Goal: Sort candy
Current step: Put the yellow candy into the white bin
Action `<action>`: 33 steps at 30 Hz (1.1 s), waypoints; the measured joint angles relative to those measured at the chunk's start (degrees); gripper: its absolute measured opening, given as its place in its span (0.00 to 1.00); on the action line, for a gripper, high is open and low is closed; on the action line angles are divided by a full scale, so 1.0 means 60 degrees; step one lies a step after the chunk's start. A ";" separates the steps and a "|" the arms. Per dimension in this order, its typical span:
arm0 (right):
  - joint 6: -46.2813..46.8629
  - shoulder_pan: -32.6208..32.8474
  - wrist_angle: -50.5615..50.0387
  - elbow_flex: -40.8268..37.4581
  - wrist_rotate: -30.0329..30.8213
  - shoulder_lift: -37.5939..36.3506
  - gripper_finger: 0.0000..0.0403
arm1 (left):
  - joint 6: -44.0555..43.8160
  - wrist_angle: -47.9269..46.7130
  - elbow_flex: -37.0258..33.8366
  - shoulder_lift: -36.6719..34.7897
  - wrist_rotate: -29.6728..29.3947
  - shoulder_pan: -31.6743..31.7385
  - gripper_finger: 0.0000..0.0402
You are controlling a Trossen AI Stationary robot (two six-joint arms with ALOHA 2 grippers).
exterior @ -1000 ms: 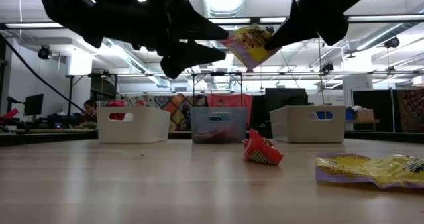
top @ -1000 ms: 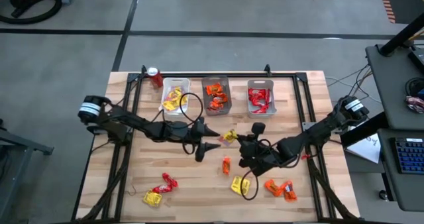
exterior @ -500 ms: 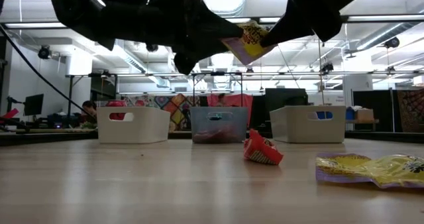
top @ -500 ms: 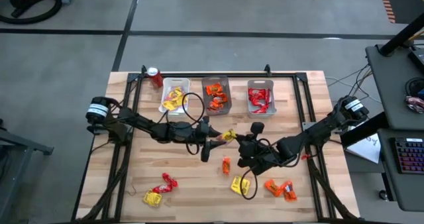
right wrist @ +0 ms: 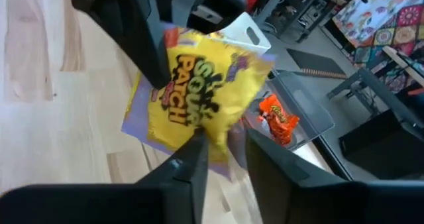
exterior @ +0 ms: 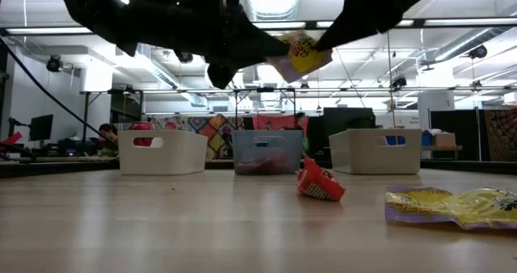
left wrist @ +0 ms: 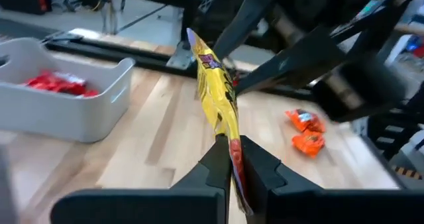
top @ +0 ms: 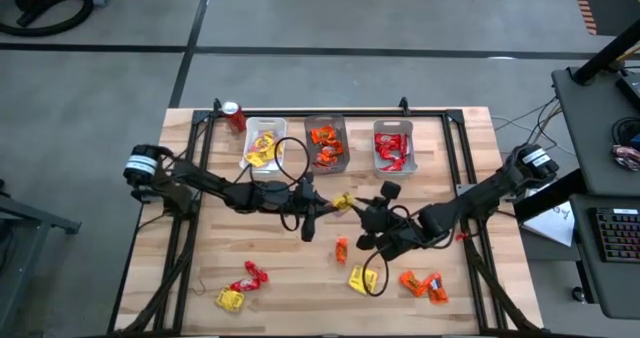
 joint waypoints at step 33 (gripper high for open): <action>0.0836 -0.0157 -0.0006 -0.0040 0.0056 -0.0604 0.39 | -0.0798 -1.0148 -0.0372 -0.4143 -0.1773 0.6727 0.01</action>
